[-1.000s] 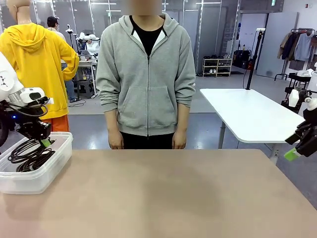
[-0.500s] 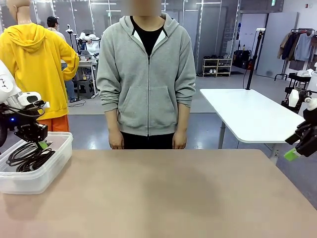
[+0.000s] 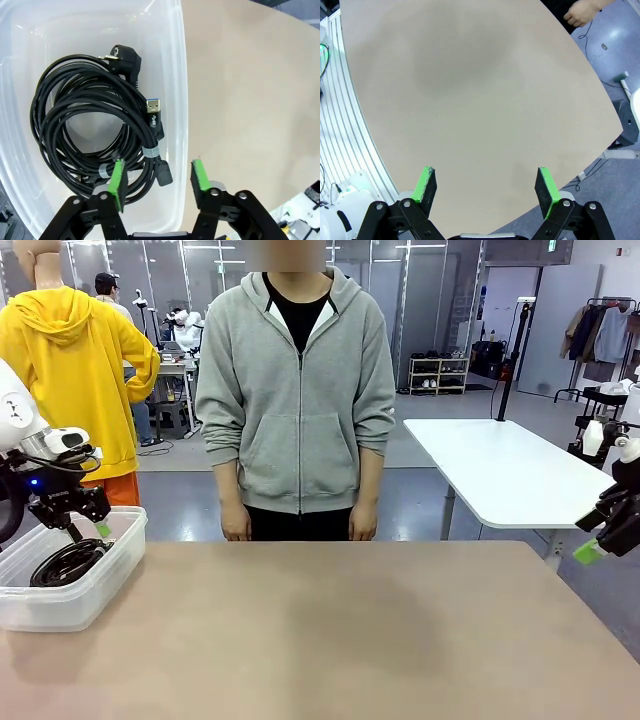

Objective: Organize and store the cables.
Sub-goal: Place the USB Extension Cable into the Organizing box.

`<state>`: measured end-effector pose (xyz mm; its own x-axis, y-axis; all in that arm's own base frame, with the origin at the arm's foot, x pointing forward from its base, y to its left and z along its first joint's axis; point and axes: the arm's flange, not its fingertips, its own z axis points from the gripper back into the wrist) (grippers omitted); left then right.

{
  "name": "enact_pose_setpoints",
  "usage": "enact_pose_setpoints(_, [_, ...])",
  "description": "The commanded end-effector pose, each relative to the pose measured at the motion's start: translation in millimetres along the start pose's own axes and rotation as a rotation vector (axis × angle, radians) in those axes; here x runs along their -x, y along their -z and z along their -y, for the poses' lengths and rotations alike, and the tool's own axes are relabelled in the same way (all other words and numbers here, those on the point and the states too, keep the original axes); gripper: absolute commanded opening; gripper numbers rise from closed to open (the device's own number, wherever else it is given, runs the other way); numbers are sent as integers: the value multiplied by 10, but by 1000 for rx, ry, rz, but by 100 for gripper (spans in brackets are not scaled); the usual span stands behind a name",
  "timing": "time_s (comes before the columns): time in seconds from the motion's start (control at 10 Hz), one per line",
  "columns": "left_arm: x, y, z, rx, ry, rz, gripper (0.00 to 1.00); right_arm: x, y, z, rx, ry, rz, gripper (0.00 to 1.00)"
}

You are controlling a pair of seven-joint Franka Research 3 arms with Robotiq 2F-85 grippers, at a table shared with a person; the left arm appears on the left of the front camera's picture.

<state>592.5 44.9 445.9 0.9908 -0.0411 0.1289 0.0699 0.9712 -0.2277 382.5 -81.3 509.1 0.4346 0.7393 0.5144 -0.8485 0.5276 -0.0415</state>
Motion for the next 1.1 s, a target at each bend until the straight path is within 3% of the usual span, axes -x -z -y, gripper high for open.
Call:
enact_pose_setpoints(0.0, [-48,-35,54,4,-26,15,100,-38,-9,7,-2,15,-19,100])
enact_pose_setpoints(0.4, [18,-39,109,-34,-21,65,100,-38,-9,7,-2,15,-19,100])
enact_pose_setpoints(0.5, [-21,-37,50,-2,-20,14,100,-38,-9,7,-2,15,-19,100])
enact_pose_setpoints(1.0, [-21,-37,50,-2,-20,14,100,-38,-9,7,-2,15,-19,100])
